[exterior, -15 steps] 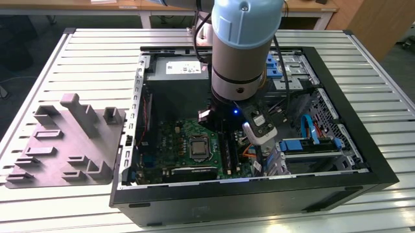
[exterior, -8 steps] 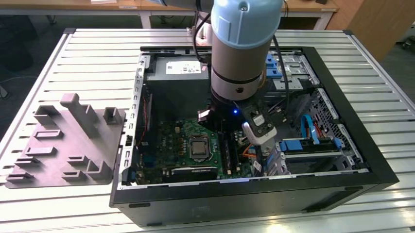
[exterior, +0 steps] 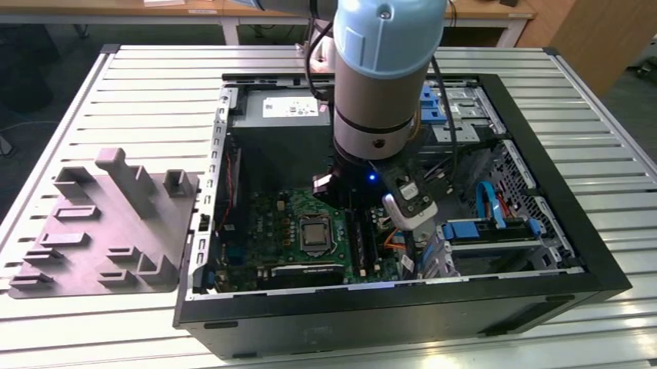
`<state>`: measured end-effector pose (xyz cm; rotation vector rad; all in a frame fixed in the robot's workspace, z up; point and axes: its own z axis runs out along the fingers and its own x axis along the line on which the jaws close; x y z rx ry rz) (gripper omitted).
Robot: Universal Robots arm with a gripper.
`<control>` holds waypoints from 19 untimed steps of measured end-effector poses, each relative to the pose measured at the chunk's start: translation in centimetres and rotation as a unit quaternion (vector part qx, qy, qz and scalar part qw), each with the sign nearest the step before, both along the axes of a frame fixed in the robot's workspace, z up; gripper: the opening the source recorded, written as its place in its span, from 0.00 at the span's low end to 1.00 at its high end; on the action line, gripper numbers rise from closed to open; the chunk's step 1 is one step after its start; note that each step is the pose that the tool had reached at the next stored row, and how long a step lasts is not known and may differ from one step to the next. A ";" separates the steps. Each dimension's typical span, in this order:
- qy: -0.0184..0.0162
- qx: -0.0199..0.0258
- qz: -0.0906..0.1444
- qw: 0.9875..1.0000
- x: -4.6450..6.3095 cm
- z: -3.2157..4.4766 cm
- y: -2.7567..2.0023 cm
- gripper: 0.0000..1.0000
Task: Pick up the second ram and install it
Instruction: 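Insert the second ram into the second slot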
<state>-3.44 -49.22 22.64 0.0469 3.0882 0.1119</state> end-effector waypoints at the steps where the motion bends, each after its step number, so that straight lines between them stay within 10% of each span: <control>1: 0.000 0.000 0.000 1.000 0.0 0.00 0.00 0.12; 19: 0.000 0.000 0.000 1.000 0.0 -0.23 0.03 0.12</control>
